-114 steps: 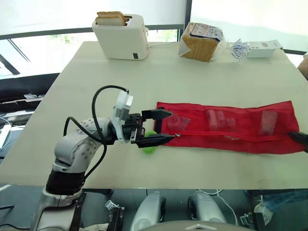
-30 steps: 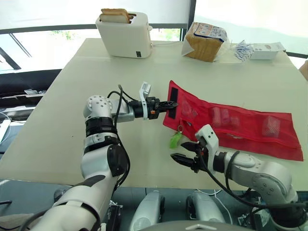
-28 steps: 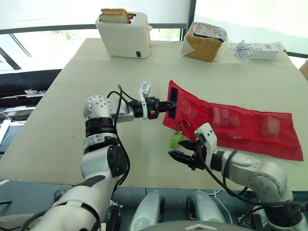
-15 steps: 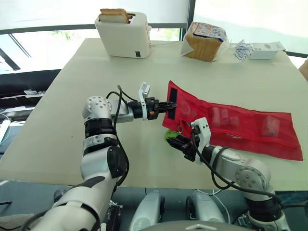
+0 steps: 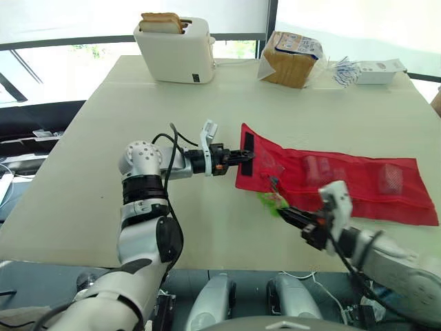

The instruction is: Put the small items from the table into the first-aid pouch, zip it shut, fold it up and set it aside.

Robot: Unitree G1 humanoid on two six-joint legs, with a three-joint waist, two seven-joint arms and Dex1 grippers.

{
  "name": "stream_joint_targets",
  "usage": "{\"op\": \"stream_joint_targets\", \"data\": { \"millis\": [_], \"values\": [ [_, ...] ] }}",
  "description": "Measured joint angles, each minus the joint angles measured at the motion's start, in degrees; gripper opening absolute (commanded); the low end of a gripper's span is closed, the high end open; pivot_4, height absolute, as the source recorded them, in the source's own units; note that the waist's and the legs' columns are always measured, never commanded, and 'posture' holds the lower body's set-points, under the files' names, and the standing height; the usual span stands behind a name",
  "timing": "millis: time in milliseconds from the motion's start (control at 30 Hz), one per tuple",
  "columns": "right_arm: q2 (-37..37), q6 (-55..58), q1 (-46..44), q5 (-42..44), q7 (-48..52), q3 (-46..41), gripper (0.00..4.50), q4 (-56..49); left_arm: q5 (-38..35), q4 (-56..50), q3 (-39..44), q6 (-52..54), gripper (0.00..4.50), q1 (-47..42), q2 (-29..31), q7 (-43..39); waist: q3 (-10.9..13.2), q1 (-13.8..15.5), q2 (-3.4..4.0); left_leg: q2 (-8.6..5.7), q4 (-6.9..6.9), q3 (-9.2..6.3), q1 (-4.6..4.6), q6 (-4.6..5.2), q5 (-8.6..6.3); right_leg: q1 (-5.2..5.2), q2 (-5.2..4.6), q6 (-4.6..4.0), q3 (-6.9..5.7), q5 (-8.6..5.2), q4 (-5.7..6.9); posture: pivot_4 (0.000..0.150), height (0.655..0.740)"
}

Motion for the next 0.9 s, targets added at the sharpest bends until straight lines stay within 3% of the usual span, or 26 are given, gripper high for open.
{"op": "stream_joint_targets", "data": {
  "millis": [300,533,767,900],
  "values": [
    [-15.02,0.34,12.10,2.50,-1.54,-17.74,0.05,-3.81,1.46,-5.37,-15.44,-7.35,0.00,4.34,9.07,-11.08,0.00,0.31,0.02,0.03,-0.02,0.09,0.03,0.00,0.00,0.03,0.00,-0.01,0.08,-0.01,-0.02,0.150,0.7400],
    [-20.41,2.07,19.90,-2.87,-1.67,-28.73,0.05,-3.57,5.96,-1.27,-19.38,-16.42,0.00,4.07,13.00,-16.07,-0.01,1.18,0.04,0.05,-0.02,0.09,0.03,0.02,0.00,0.14,0.01,0.00,0.06,0.00,-0.18,0.150,0.7400],
    [-28.80,4.76,24.53,-16.17,0.63,-37.67,0.05,0.54,10.77,4.88,-20.49,-24.21,0.00,4.01,16.51,-17.90,0.00,1.09,0.05,0.09,-0.07,0.10,0.02,0.03,-0.01,0.14,0.04,0.00,0.04,0.00,-0.24,0.150,0.7400],
    [-31.84,5.25,25.48,-22.64,2.03,-37.46,0.05,1.10,12.63,7.04,-20.34,-26.86,0.00,4.03,17.65,-18.08,0.01,1.17,0.07,0.10,-0.06,0.08,0.01,0.03,-0.01,0.15,0.04,0.01,0.03,0.00,-0.27,0.150,0.7400]
  ]
}}
